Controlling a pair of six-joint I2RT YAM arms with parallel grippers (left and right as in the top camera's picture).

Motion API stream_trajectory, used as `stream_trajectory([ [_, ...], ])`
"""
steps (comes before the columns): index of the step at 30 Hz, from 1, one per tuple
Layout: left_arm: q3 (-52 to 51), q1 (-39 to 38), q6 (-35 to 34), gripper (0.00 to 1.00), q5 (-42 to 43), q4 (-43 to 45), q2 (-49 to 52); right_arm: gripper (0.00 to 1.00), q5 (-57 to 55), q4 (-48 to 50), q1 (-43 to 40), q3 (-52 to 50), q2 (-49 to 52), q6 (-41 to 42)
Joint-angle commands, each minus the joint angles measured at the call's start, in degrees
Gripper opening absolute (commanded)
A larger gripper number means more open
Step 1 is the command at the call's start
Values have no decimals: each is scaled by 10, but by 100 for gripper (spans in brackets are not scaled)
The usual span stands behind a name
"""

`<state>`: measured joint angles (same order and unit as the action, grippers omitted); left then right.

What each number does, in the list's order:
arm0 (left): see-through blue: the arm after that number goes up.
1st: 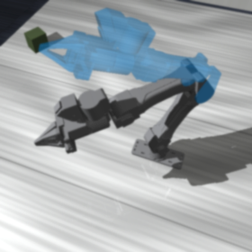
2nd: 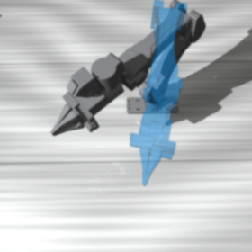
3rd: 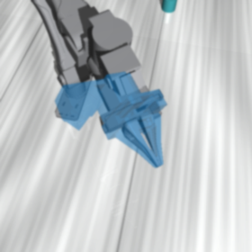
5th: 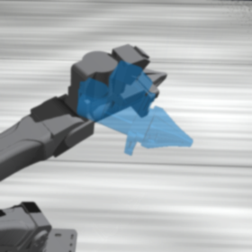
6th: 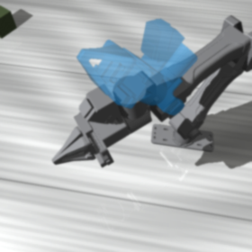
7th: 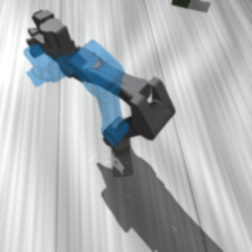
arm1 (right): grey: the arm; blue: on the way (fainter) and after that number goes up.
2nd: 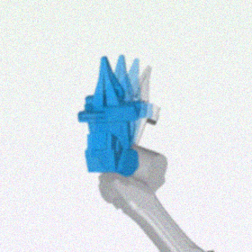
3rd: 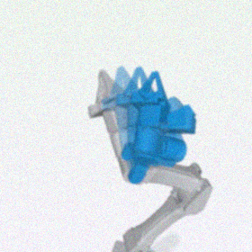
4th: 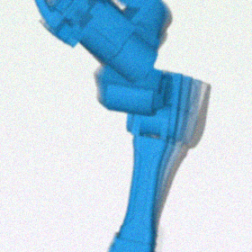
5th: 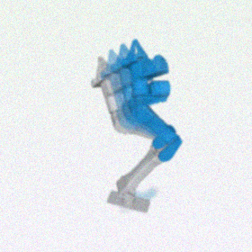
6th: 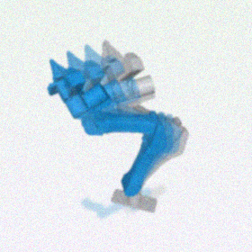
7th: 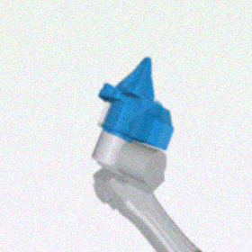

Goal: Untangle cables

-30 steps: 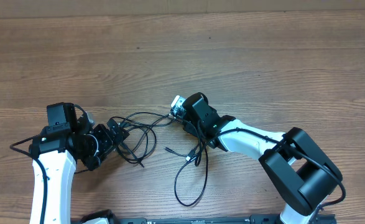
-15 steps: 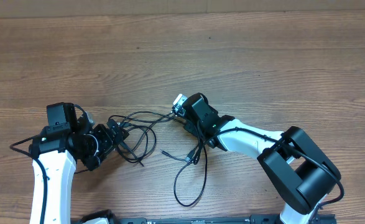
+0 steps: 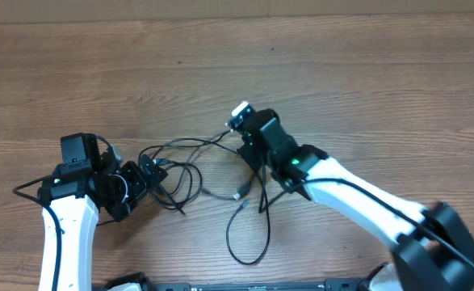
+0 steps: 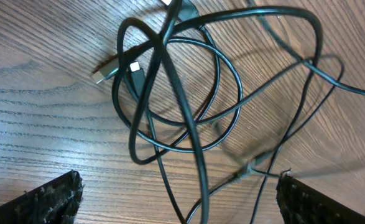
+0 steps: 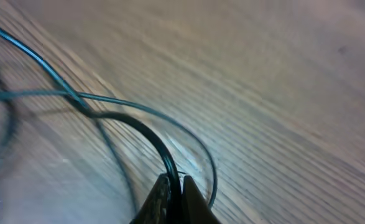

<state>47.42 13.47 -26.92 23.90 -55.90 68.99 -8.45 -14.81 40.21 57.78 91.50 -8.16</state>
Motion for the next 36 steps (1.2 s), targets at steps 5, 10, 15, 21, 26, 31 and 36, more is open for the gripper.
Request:
stream_trajectory([
  [5, 6, -4, -5, 100, -6, 0, -9, 4, 58, -58, -1, 19, -127, 116],
  [10, 6, -4, -5, 100, -6, 0, -9, 4, 58, -102, -1, 19, -211, 134],
  [15, 6, -4, -5, 100, -6, 0, -9, 4, 58, -86, -1, 19, -296, 133],
  [21, 6, -4, -5, 100, -6, 0, -9, 5, 58, -107, -1, 19, -334, 144],
  [26, 6, -4, -5, 99, -6, 0, -9, 70, 136, -198, -1, 19, -301, 150],
  [31, 6, -4, -5, 100, -6, 0, -9, 100, 223, -240, -1, 18, -223, 178],
  [36, 6, -4, -5, 100, -6, 0, -9, 100, 115, -249, -1, 18, -122, 246],
])
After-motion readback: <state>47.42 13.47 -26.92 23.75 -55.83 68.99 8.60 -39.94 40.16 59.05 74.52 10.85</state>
